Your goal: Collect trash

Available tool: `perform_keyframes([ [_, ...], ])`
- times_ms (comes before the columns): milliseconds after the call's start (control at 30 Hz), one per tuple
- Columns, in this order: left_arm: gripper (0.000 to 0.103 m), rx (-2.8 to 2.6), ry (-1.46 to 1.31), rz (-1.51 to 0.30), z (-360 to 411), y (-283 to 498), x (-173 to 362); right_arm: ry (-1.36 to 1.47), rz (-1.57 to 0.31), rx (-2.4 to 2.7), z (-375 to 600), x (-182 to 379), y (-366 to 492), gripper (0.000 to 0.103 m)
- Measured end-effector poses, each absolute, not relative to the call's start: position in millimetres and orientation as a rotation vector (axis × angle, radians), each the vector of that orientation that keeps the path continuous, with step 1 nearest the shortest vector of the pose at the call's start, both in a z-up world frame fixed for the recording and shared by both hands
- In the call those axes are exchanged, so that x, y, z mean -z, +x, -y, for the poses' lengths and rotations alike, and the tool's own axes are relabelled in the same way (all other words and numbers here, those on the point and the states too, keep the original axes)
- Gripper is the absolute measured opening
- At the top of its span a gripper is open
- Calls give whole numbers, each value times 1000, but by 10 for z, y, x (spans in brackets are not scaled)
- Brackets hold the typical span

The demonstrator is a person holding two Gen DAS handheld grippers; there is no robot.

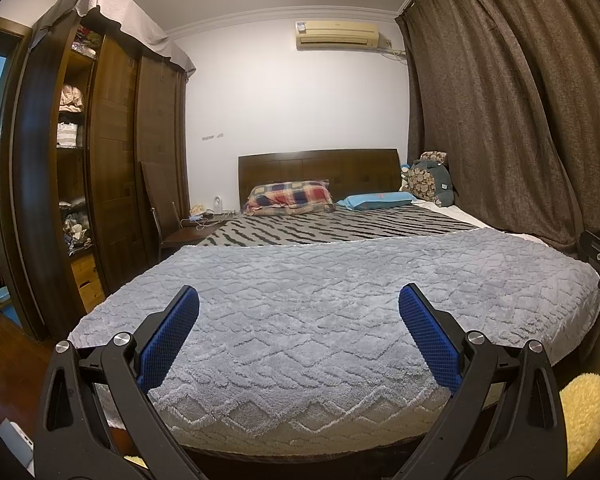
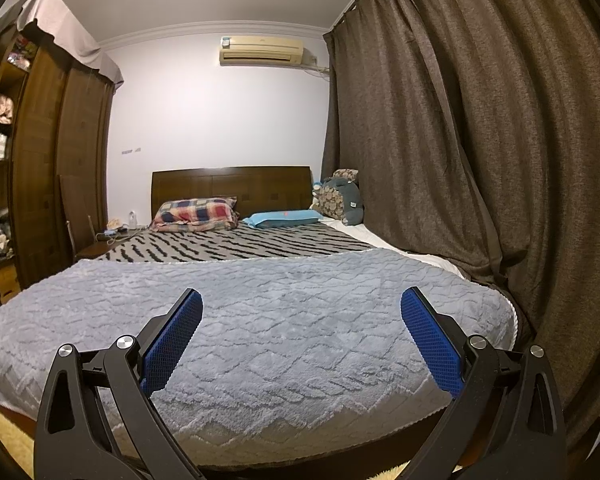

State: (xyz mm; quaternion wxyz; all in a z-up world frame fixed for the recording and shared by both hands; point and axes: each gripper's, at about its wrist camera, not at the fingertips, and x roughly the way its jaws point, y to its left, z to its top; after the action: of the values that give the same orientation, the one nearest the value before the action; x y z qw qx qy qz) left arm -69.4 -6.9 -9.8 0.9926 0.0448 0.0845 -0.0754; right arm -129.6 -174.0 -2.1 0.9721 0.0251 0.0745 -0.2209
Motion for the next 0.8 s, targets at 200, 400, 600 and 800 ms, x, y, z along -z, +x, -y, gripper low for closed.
perform_keyframes([
  [200, 95, 152, 90, -170, 69, -694, 98, 50, -151, 447, 1732, 25, -1293, 100],
  [400, 95, 151, 90, -173, 65, -696, 99, 50, -154, 446, 1735, 27, -1287, 100],
  [600, 95, 151, 90, -172, 66, -696, 98, 51, -154, 445, 1732, 30, -1283, 100],
  [800, 95, 151, 90, -174, 62, -696, 97, 49, -158, 444, 1728, 35, -1278, 100],
])
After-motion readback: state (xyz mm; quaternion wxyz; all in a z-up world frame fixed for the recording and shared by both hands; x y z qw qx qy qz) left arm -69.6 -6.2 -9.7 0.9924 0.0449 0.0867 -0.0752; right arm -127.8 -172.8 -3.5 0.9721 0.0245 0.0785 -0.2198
